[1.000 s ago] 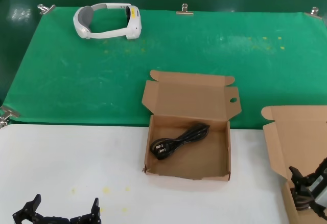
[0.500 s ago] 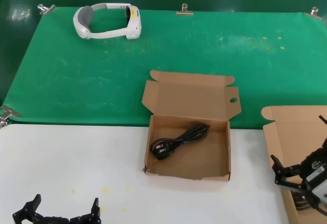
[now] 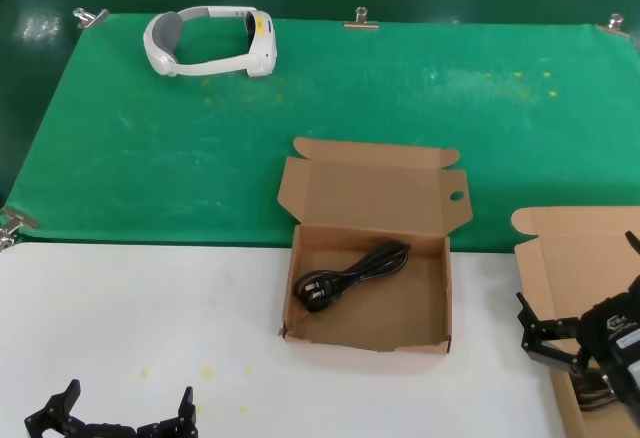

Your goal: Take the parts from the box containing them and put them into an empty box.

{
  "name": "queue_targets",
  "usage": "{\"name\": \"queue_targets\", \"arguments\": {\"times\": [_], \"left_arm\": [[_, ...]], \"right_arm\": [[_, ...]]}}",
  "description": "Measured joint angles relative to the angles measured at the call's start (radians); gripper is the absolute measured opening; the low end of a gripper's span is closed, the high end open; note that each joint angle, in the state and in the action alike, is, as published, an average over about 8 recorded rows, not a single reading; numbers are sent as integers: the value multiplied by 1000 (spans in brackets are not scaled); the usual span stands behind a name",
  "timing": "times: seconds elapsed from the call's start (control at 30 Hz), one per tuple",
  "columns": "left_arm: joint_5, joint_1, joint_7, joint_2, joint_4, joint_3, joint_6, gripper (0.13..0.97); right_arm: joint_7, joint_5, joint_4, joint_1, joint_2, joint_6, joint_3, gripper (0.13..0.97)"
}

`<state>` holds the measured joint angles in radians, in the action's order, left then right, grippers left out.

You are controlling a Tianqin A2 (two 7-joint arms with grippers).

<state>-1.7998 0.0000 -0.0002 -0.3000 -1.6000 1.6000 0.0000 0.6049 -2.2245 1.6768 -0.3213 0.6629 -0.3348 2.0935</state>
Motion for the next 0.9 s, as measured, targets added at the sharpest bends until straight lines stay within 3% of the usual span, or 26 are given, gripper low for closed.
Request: {"name": "queue_targets", "arguments": {"times": [0.9], "left_arm": [[0, 0, 0, 0, 0, 0, 0, 966]], "right_arm": [[-394, 276, -50, 209, -236, 218, -321, 966]]}}
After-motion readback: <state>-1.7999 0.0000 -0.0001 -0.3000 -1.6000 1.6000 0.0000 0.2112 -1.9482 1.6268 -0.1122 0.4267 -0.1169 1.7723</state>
